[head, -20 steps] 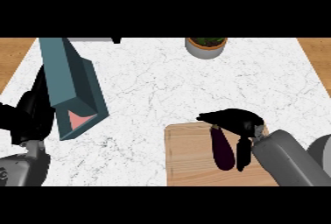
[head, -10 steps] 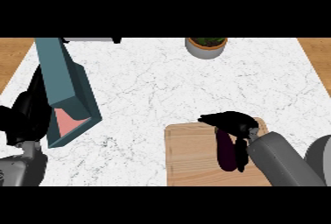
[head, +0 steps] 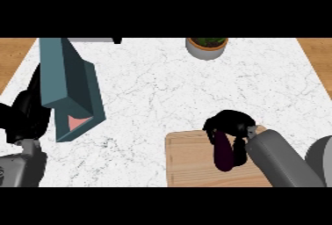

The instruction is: Pick the eggplant from the cutting board and place it in the pot

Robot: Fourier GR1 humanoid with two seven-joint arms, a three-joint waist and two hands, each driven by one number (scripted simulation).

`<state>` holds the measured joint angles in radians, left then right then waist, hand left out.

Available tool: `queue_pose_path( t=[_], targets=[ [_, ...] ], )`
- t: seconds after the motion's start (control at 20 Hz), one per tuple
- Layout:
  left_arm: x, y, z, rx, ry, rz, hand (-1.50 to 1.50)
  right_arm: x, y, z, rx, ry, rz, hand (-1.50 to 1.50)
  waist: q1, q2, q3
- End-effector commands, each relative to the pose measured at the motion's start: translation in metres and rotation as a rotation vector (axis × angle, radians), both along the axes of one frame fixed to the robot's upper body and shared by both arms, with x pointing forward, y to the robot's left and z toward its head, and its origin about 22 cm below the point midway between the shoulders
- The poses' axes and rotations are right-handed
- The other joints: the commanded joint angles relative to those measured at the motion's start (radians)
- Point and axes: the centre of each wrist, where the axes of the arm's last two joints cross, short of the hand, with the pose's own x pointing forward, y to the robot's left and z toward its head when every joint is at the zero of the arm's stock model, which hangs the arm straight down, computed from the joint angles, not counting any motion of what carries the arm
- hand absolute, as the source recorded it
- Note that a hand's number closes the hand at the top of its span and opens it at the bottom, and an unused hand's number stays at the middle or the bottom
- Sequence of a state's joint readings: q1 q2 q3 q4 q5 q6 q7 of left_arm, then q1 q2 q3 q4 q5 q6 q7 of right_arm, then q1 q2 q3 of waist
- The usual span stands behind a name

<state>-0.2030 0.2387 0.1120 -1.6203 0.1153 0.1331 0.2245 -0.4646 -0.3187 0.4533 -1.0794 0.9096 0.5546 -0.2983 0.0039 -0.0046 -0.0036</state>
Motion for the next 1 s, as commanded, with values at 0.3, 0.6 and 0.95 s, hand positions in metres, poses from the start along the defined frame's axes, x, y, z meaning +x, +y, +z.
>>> queue_pose_path(
  t=[0.3,0.6,0.95],
  targets=[
    [-0.005,0.010,0.003,0.010,-0.001,0.039,0.00,0.007,-0.036,-0.013,0.019,-0.055,-0.704,1.50,-0.057,-0.005,0.003],
    [-0.007,0.008,0.002,0.009,0.000,0.036,0.00,0.023,-0.031,0.004,0.054,-0.180,-1.341,1.50,-0.035,-0.004,0.002],
    [0.002,-0.009,0.006,0.012,0.000,0.009,0.00,0.037,0.034,0.067,0.122,-0.514,-1.646,1.50,-0.018,-0.003,0.002]
  ],
)
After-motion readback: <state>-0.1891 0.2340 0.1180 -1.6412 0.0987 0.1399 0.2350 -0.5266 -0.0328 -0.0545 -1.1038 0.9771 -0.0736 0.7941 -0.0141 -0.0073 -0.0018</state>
